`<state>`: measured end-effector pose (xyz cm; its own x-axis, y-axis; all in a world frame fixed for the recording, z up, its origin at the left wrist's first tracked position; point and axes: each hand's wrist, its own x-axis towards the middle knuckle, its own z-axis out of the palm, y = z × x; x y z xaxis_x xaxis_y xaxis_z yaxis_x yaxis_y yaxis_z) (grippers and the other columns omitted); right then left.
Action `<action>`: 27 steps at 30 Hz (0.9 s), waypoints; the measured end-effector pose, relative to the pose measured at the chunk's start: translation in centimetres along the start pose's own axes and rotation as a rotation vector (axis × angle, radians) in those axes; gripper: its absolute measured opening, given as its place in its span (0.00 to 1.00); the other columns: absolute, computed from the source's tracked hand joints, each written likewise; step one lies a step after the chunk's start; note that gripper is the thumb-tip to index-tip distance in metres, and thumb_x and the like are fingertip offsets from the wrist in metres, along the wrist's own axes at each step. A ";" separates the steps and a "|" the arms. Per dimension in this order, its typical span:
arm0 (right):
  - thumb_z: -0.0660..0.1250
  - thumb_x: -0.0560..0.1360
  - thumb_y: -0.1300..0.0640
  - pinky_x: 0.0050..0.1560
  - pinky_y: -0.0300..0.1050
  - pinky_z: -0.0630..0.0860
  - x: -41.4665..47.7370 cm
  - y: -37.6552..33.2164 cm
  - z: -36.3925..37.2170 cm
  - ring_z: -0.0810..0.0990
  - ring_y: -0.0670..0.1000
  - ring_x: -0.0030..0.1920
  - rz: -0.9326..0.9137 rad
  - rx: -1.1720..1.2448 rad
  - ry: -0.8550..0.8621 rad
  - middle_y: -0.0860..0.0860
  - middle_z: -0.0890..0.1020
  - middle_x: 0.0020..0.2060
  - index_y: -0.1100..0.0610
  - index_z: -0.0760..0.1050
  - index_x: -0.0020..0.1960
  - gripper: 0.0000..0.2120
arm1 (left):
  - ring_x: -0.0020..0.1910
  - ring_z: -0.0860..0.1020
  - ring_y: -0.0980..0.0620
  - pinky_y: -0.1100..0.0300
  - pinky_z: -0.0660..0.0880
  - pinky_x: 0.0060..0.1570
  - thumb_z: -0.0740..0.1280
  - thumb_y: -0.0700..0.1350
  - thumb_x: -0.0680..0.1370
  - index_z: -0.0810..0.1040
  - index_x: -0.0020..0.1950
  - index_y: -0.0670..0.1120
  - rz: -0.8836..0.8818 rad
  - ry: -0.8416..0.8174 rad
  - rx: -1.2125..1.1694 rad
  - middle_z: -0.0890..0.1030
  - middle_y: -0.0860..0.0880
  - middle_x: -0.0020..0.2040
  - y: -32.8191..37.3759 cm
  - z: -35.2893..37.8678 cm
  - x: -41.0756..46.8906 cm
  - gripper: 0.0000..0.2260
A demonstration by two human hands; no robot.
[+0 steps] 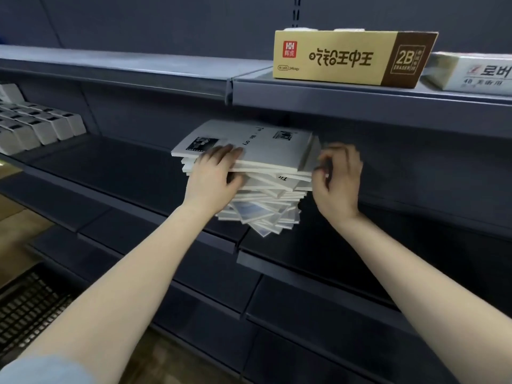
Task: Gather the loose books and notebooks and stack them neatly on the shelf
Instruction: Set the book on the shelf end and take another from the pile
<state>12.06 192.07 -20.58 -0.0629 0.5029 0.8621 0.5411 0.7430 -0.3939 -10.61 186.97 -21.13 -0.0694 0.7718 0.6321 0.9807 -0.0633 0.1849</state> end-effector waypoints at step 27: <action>0.52 0.77 0.49 0.71 0.63 0.48 1.2 1.9 0.0 0.69 0.57 0.68 -0.125 -0.348 -0.448 0.51 0.78 0.62 0.55 0.76 0.63 0.21 | 0.55 0.79 0.49 0.50 0.66 0.65 0.60 0.48 0.75 0.80 0.57 0.44 0.154 0.126 0.177 0.83 0.49 0.54 -2.0 -2.8 -2.2 0.15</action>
<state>13.02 194.05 -20.28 -0.4518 0.6150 0.6463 0.7459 0.6578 -0.1045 -12.96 183.62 -20.82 0.0720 0.6758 0.7336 0.9974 -0.0536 -0.0484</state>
